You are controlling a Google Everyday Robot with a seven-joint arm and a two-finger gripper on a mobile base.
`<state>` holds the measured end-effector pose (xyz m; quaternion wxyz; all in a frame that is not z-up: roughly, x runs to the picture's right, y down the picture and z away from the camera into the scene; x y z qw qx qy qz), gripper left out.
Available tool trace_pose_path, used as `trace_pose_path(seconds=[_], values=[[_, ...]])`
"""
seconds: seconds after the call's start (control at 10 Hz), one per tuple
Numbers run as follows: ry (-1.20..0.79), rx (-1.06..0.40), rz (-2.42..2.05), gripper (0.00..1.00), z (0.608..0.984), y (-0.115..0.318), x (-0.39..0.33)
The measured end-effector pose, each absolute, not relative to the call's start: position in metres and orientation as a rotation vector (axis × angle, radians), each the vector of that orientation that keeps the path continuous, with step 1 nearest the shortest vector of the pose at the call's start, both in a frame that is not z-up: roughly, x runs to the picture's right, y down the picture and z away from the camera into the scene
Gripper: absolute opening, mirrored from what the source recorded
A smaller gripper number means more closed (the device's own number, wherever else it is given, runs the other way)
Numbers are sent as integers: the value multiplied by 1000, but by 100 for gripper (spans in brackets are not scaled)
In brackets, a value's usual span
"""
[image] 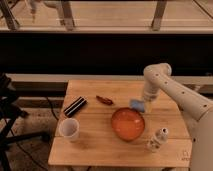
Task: Place the white sponge in the ceramic bowl
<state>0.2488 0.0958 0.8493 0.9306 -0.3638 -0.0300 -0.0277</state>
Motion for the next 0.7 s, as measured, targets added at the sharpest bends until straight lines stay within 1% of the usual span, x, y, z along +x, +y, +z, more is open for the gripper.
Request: trace_pose_path(seconds=[0.2, 0.5, 0.7], values=[[-64, -749, -59, 2, 846, 97, 246], [-74, -757, -82, 2, 837, 104, 215], [-78, -755, -98, 2, 832, 105, 206]])
